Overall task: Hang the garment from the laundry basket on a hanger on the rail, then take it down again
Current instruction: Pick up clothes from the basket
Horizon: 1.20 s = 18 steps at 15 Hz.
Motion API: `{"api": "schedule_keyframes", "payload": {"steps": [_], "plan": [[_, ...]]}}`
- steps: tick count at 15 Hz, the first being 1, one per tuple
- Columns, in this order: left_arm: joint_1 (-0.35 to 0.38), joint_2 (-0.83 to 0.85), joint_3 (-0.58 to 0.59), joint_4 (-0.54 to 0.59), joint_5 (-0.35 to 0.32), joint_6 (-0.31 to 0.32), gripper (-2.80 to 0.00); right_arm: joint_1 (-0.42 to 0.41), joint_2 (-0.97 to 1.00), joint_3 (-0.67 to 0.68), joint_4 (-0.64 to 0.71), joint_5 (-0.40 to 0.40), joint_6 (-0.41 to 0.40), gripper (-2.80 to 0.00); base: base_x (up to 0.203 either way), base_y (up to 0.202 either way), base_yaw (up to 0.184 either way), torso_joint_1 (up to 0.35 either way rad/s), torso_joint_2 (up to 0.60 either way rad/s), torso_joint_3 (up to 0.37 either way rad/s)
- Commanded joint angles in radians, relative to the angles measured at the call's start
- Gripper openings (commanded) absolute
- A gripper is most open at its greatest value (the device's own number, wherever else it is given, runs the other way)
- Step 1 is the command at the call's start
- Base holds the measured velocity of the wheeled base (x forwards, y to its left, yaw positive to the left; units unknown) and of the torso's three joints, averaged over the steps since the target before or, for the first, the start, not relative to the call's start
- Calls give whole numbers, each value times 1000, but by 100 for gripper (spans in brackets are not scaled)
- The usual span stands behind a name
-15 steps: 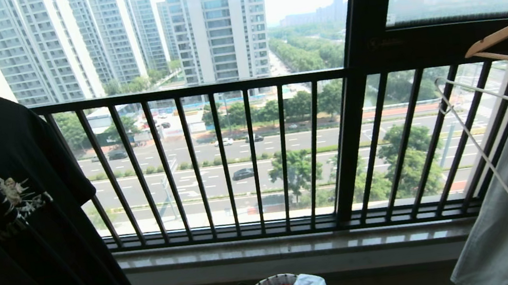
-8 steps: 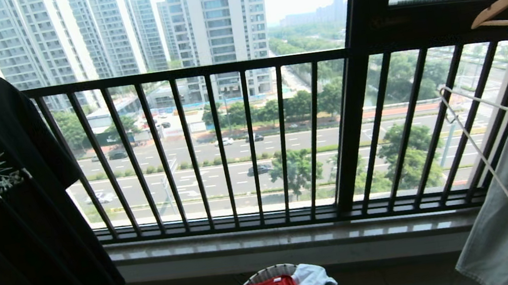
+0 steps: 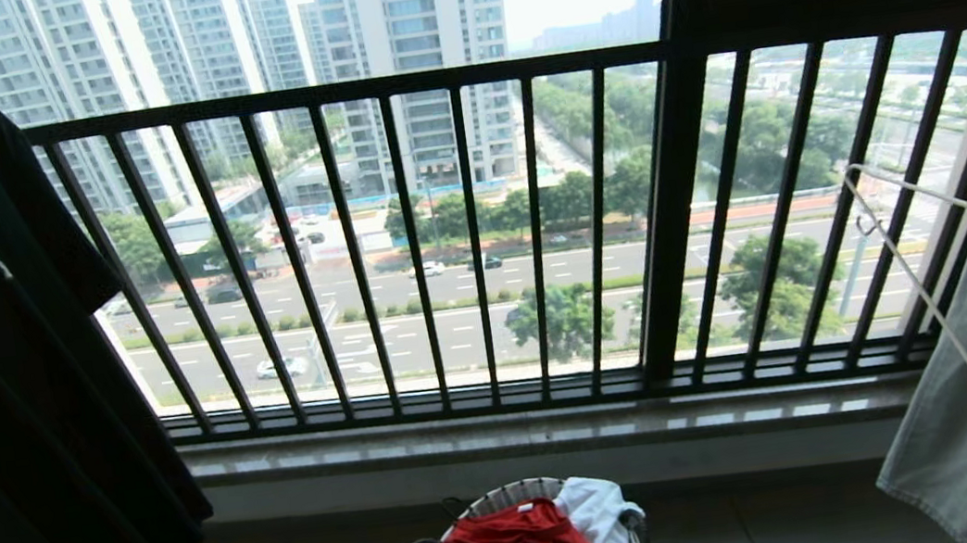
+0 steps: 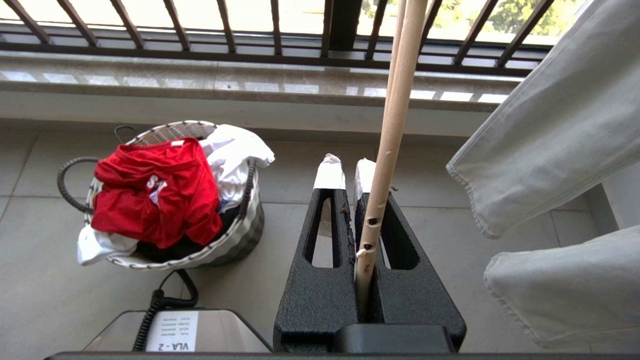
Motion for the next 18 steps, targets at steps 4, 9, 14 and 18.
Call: {"api": "schedule_keyframes", "payload": {"steps": [4, 9, 14, 18], "plan": [[0, 0, 0, 0, 0, 1, -280, 0, -25, 25, 0, -2, 0, -280, 0, 0, 0, -169, 480, 315], [0, 0, 0, 0, 0, 1, -280, 0, -24, 55, -69, 0, -25, -280, 0, 0, 0, -135, 463, 322], [0, 0, 0, 0, 0, 0, -280, 0, -25, 66, -71, 0, -25, -280, 0, 0, 0, -80, 450, 362], [0, 0, 0, 0, 0, 0, -280, 0, -25, 66, -71, 0, -27, -280, 0, 0, 0, -21, 200, 179]]}}
